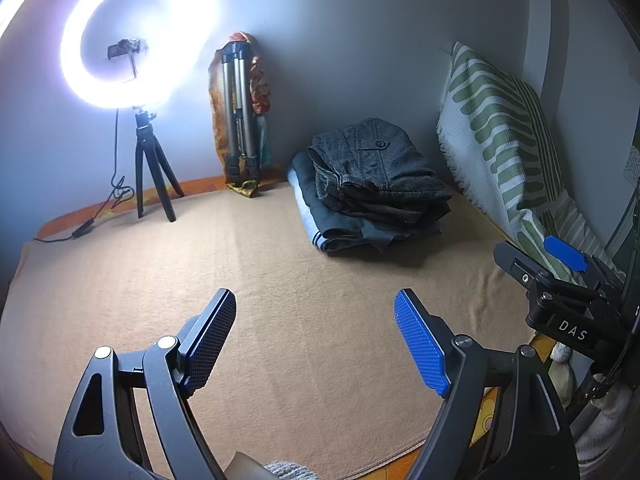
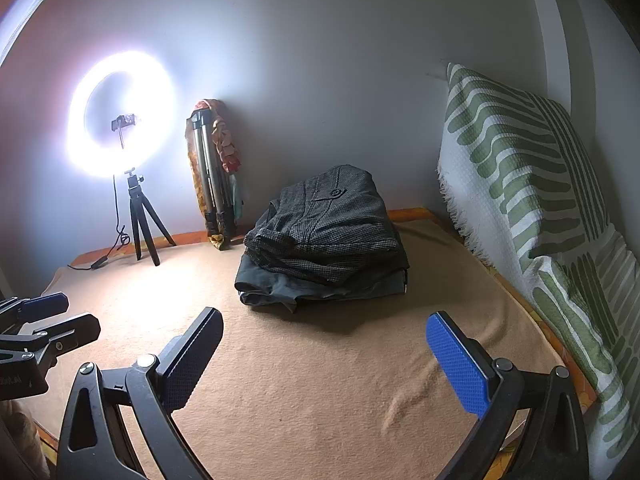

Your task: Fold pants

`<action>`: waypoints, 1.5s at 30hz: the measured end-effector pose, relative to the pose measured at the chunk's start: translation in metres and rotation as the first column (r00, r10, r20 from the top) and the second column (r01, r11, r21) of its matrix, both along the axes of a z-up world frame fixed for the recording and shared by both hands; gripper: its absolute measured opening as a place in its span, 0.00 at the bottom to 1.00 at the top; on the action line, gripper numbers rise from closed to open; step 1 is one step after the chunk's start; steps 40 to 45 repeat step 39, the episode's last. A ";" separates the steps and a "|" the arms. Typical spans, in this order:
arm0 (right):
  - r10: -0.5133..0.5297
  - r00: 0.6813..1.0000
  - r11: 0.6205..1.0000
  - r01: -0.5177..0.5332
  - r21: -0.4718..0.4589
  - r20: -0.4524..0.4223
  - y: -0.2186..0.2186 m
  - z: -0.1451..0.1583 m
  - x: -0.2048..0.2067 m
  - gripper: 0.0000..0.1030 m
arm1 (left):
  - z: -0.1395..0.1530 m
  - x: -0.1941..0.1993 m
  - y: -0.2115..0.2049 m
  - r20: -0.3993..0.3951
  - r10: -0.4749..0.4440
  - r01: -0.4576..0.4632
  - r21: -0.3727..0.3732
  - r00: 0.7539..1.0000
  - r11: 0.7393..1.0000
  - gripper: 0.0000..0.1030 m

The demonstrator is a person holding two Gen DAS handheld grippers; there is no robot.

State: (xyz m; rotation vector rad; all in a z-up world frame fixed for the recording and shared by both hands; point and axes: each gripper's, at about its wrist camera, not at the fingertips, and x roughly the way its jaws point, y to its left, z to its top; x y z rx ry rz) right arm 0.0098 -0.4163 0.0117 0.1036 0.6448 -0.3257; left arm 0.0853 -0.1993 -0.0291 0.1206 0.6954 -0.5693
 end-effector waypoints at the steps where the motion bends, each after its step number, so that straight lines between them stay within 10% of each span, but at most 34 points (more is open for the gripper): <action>1: 0.000 1.000 1.000 0.000 0.001 -0.001 0.000 0.000 0.000 1.00 | 0.000 0.000 0.000 0.000 0.000 0.000 0.000 1.000 1.000 0.79; 45: 0.004 1.000 1.000 -0.004 -0.002 0.001 0.004 -0.001 -0.003 1.00 | 0.000 -0.005 0.001 0.025 -0.014 0.014 0.002 1.000 1.000 0.79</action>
